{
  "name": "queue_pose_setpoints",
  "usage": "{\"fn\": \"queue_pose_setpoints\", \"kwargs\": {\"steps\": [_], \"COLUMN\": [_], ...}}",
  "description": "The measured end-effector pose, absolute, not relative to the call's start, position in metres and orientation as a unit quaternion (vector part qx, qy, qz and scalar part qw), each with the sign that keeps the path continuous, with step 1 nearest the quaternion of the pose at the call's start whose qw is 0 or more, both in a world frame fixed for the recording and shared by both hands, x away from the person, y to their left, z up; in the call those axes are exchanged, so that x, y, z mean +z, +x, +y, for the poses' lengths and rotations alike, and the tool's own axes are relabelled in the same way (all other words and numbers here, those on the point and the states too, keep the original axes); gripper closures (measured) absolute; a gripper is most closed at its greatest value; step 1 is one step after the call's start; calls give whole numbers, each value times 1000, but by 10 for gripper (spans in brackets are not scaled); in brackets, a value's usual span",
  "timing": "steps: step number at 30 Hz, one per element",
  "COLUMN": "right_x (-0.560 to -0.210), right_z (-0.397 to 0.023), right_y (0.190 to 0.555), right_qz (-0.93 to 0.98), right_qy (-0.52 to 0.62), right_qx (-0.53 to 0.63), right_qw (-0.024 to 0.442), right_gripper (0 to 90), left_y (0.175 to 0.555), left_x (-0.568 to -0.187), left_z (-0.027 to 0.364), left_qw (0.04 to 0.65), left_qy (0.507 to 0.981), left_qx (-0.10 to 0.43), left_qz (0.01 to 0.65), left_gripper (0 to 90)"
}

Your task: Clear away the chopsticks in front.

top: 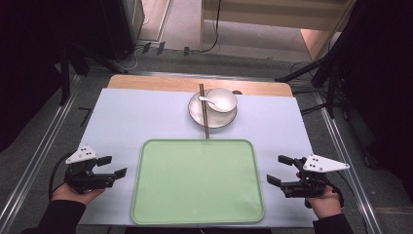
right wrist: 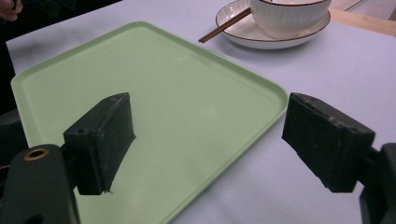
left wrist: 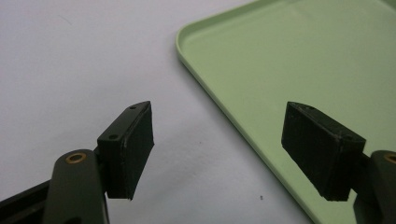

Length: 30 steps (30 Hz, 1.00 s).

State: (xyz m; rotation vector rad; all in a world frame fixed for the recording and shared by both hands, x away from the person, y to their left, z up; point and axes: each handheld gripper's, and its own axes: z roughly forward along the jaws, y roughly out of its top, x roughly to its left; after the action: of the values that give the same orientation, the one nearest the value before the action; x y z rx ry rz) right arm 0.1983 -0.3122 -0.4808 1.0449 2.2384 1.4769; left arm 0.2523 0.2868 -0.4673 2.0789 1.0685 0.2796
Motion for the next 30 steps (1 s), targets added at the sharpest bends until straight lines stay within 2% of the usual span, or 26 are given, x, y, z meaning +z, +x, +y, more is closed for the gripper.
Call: {"fn": "queue_pose_setpoints", "kwargs": {"steps": [30], "right_x": [-481], "right_z": [-313], "right_y": [198], "right_qz": [769], "right_qy": [362], "right_qx": [510], "right_qw": [130], "right_gripper": [172], "left_y": [254], "left_x": [-468], "left_z": [290], "left_qw": [392], "left_qy": [811], "left_qx": [102], "left_qz": [422], "left_gripper": [288]}}
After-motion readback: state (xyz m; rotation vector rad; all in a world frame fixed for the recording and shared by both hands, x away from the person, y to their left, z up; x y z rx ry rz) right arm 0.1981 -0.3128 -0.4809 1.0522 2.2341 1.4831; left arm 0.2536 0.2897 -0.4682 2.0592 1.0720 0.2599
